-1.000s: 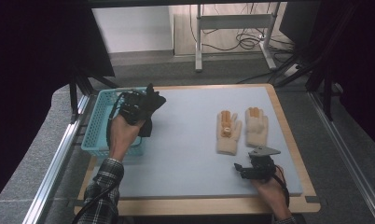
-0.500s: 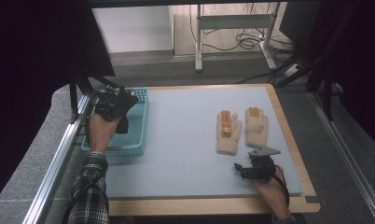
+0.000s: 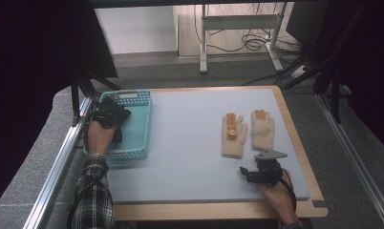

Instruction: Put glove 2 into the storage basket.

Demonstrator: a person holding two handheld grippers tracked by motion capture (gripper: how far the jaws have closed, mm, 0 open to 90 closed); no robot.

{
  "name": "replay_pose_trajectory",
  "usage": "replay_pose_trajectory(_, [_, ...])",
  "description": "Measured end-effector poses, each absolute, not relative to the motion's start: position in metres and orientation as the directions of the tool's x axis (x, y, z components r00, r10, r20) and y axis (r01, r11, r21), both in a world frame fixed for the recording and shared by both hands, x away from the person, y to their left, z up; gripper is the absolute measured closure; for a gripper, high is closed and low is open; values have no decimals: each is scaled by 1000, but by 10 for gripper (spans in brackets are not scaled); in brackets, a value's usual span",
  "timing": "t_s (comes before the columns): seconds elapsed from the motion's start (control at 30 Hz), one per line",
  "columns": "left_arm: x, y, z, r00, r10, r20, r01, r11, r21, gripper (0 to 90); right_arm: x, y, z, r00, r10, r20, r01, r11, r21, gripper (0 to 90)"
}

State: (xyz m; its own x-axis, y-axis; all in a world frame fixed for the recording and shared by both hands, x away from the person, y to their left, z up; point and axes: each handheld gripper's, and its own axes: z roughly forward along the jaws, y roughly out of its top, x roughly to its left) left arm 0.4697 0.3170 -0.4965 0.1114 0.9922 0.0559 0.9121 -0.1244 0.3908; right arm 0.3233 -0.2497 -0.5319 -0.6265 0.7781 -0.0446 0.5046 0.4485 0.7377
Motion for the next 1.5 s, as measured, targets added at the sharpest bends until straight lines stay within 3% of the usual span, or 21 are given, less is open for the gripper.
replay_pose_trajectory(0.17, [479, 313, -505, 132, 984, 121, 921, -167, 353, 560, 323, -250, -532, -627, 778, -43, 505, 448, 738, 225])
replay_pose_trajectory(0.33, [478, 317, -512, 126, 981, 151, 925, -171, 338, 320, 323, -250, -532, -628, 777, -43, 504, 449, 738, 223])
replay_pose_trajectory(0.4, [476, 318, -512, 139, 979, 149, 918, -184, 351, 280, 323, -250, -532, -628, 777, -44, 504, 449, 738, 222])
replay_pose_trajectory(0.43, [476, 318, -511, 133, 980, 147, 920, -177, 349, 178, 323, -250, -532, -628, 777, -44, 504, 449, 737, 222])
replay_pose_trajectory(0.5, [475, 319, -509, 125, 984, 123, 923, -161, 349, 169, 323, -250, -532, -629, 776, -43, 504, 450, 738, 222])
replay_pose_trajectory(0.53, [474, 319, -508, 117, 988, 106, 923, -147, 356, 110, 323, -250, -532, -629, 776, -44, 504, 450, 738, 222])
replay_pose_trajectory(0.6, [470, 322, -504, 103, 992, 78, 917, -125, 378, 83, 323, -250, -532, -629, 776, -45, 503, 450, 738, 222])
replay_pose_trajectory(0.87, [459, 330, -489, 103, 994, -29, 887, -78, 455, 58, 323, -249, -532, -628, 777, -45, 504, 450, 737, 222])
replay_pose_trajectory(1.13, [445, 328, -475, 173, 979, -106, 835, -89, 542, 45, 323, -249, -532, -628, 777, -45, 504, 450, 737, 222])
replay_pose_trajectory(1.5, [429, 315, -467, 251, 960, -126, 779, -123, 615, 24, 323, -249, -532, -628, 777, -45, 504, 450, 737, 222])
